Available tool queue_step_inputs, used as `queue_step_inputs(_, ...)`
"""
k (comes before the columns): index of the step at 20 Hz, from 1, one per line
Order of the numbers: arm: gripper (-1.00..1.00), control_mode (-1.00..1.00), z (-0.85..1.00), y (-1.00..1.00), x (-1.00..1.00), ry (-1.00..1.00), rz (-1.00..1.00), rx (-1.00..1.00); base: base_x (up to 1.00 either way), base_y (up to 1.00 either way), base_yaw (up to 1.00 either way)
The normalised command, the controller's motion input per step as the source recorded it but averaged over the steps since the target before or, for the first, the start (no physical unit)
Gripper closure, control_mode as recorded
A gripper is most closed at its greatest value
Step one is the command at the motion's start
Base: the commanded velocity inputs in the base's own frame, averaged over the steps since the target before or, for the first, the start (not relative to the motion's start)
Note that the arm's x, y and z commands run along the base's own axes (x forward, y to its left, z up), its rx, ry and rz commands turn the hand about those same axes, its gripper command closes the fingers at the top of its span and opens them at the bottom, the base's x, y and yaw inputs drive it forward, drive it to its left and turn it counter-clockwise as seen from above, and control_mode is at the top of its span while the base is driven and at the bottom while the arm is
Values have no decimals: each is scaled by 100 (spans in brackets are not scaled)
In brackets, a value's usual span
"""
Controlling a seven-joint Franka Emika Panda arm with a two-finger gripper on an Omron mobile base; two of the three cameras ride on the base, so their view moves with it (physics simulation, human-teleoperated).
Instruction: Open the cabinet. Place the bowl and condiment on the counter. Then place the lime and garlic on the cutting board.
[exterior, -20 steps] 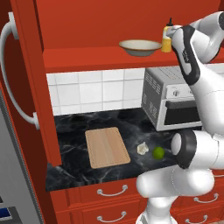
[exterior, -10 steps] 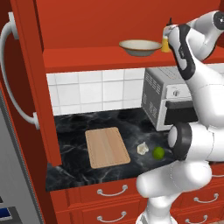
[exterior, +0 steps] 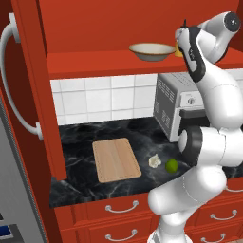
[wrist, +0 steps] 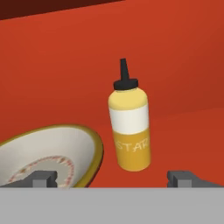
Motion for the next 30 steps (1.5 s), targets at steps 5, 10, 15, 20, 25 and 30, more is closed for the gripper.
queue_step_inputs(5, -100, -100, -2, -10, 23, 0, 0, -4, 0, 0, 0)
queue_step_inputs(10, -100, -100, -3, -3, 29, 0, 0, -5, 0, 0, 0)
queue_step_inputs(15, -100, -100, -5, -3, 31, 0, 0, -5, 0, 0, 0)
queue_step_inputs(20, -100, -100, -2, -7, 24, 0, 0, -5, 0, 0, 0)
queue_step_inputs(25, -100, -100, -3, -7, 20, 0, 0, -6, 0, 0, 0)
queue_step_inputs(30, -100, -100, -3, -5, 19, 0, 0, -6, 0, 0, 0)
